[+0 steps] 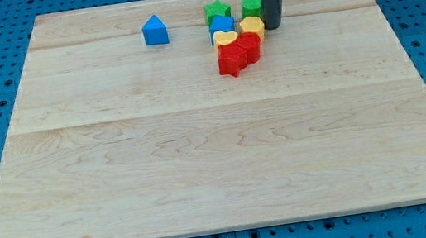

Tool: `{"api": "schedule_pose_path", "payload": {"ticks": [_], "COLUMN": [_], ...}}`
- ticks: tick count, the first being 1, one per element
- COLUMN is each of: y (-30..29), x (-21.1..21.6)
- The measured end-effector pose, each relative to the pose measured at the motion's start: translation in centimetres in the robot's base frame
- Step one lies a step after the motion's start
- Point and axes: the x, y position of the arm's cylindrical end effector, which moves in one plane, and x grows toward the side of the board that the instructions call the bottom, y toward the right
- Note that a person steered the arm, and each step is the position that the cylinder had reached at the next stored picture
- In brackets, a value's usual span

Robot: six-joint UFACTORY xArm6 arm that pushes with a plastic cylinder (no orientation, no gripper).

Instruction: Move your arm towards the green circle

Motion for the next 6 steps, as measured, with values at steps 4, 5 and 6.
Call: {"api": "schedule_pose_path", "payload": {"ticks": [4, 5, 6], "y": [4.2, 4.3, 3.4], "x": [-0.4, -3.4, -6.0]}}
